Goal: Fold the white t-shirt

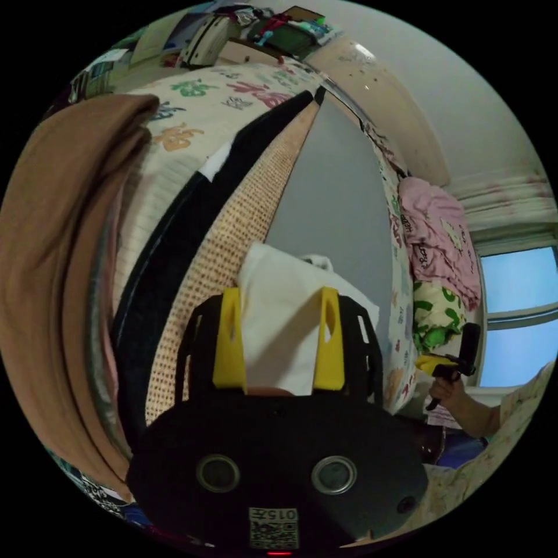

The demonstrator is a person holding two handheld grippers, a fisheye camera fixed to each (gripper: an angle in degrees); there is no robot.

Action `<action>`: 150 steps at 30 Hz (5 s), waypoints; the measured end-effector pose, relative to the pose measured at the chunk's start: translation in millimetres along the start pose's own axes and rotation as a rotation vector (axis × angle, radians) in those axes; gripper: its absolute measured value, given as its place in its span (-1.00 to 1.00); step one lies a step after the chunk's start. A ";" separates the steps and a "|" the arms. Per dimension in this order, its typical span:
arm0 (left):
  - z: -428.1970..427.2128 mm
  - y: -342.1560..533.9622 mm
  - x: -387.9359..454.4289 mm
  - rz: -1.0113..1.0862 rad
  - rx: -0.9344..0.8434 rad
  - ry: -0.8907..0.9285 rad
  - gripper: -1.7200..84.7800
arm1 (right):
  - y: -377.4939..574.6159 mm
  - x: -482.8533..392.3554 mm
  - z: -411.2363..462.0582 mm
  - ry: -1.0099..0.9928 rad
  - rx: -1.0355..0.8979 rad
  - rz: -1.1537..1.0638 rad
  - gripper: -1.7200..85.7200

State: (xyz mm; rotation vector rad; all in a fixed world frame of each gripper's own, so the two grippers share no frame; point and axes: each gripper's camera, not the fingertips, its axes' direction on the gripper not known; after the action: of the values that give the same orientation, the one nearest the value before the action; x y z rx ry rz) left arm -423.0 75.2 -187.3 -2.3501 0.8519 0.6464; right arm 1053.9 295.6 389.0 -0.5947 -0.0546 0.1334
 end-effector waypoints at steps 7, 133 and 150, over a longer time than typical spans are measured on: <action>-52.0 39.4 81.3 0.101 0.142 -0.025 -0.83 | -10.4 -62.0 -84.6 -0.035 0.084 0.055 -0.79; -51.1 -258.7 363.9 0.813 0.157 -0.126 -0.94 | -35.0 -278.9 -27.5 0.759 0.312 -0.238 -0.93; 52.0 -27.7 221.5 0.653 -0.398 -0.075 -0.79 | 137.8 -101.3 82.4 0.514 -0.212 0.363 -0.71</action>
State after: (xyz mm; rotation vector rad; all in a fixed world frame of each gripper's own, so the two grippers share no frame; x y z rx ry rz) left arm -265.4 32.7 -348.3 -2.3396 1.5987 1.2547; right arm 931.2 440.1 378.4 -0.8318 0.5454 0.3250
